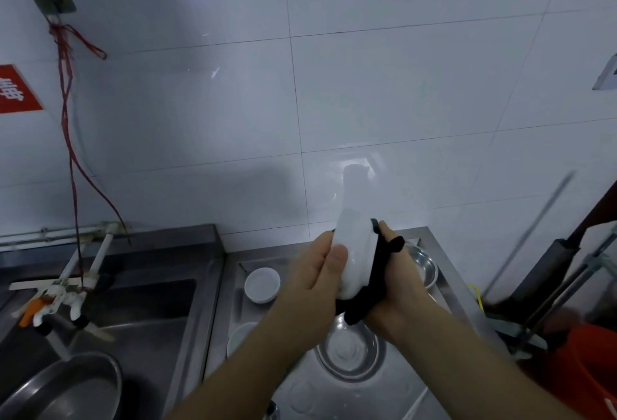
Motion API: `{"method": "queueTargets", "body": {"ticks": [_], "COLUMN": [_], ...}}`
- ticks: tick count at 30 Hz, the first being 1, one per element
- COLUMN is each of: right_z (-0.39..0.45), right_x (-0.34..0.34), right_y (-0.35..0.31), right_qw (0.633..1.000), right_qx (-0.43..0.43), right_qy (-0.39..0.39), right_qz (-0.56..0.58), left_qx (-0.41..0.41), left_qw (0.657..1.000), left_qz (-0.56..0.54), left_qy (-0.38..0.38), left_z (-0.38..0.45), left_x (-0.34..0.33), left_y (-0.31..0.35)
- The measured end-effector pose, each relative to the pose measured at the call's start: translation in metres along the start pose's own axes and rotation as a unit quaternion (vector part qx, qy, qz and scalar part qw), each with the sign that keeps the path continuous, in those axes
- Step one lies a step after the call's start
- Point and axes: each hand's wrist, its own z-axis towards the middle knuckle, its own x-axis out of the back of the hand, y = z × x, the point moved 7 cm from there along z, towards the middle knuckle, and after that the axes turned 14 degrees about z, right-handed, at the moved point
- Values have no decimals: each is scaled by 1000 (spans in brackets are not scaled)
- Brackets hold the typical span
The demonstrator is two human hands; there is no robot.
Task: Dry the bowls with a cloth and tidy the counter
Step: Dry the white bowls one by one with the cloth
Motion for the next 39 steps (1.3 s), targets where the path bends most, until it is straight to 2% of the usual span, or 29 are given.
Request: {"method": "queueTargets", "body": {"ticks": [3, 5, 7, 9, 11, 16, 18, 22, 26, 33, 36, 39], "right_z": [-4, -8, -10, -14, -15, -17, -19, -20, -22, -22, -16, -15], "right_x": [-1, -3, -6, -9, -6, 3, 1, -4, 0, 14, 23, 24], "right_y": [-10, -23, -32, -30, -22, -1, -2, -4, 3, 13, 10, 8], "right_qw": [999, 997, 995, 994, 994, 994, 994, 993, 988, 984, 979, 971], "right_qx": [26, 45, 62, 64, 52, 24, 32, 57, 82, 64, 96, 145], "right_qy": [9, 22, 26, 36, 68, 110, 103, 91, 113, 157, 168, 163], "right_qz": [-22, -55, -77, -80, -62, -11, -18, -56, -66, -46, -58, -100], "left_qx": [29, 60, 80, 67, 33, -26, -33, -19, -19, -115, -170, -199], "left_qw": [999, 994, 981, 977, 985, 994, 994, 996, 992, 940, 909, 871], "left_qz": [-31, -89, -156, -162, -102, 43, 63, 28, 102, 310, 372, 438], "left_qy": [-18, -36, -83, -126, -137, -100, -88, -79, -66, -84, -78, -105], "left_z": [3, 8, 10, 11, 10, -3, -6, -4, -7, -18, -17, -14], "left_x": [-4, 2, 8, 11, 10, -5, -7, 0, 4, 3, 6, 5], "left_y": [-4, -10, -13, -10, -8, -17, -20, -14, -18, -24, -20, -28]}}
